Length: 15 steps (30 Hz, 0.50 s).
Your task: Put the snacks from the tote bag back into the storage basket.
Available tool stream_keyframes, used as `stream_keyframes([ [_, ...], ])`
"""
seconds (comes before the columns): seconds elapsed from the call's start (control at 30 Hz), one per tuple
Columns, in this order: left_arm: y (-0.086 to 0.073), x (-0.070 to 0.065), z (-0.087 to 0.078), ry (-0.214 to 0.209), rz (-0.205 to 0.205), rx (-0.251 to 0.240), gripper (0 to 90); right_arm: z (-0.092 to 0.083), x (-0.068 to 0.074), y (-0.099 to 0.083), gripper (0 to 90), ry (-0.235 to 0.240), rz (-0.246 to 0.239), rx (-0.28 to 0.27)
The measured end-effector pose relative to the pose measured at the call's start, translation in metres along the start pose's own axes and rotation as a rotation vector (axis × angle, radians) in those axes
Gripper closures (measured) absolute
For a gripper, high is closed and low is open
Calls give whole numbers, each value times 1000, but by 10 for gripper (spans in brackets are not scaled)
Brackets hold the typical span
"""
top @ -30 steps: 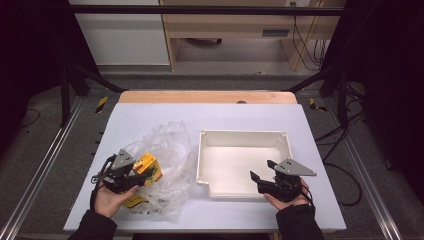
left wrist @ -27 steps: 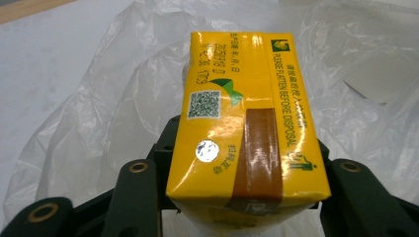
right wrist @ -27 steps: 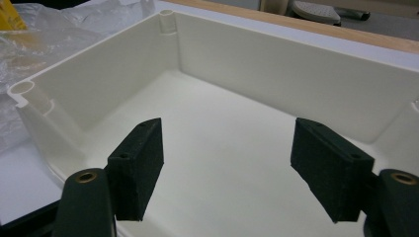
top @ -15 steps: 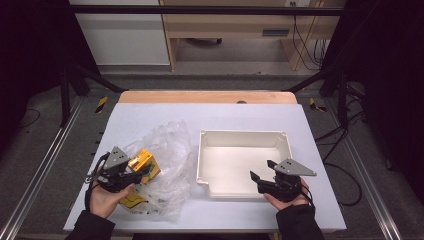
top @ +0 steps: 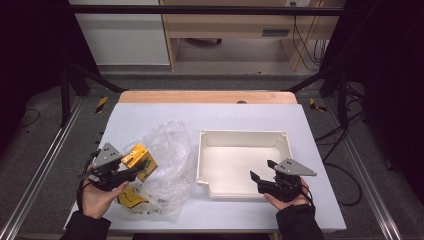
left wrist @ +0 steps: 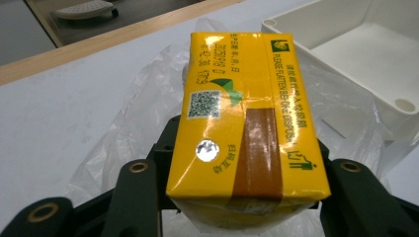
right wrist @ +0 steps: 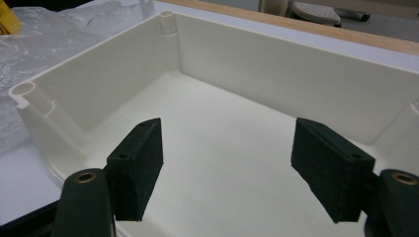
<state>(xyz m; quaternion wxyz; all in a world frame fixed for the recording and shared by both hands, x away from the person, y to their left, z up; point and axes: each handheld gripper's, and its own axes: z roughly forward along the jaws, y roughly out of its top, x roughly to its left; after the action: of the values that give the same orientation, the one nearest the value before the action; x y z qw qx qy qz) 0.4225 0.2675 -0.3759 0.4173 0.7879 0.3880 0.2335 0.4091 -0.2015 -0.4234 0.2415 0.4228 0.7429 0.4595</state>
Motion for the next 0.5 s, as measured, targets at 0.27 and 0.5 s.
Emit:
stream_keyframes([
  [0.27,9,0,-8,1,-2,-22,512,-1,0,1,277,0,0,-5],
  [0.5,19,-5,-12,-11,14,-39,511,-1,0,2,274,-4,-2,-8],
])
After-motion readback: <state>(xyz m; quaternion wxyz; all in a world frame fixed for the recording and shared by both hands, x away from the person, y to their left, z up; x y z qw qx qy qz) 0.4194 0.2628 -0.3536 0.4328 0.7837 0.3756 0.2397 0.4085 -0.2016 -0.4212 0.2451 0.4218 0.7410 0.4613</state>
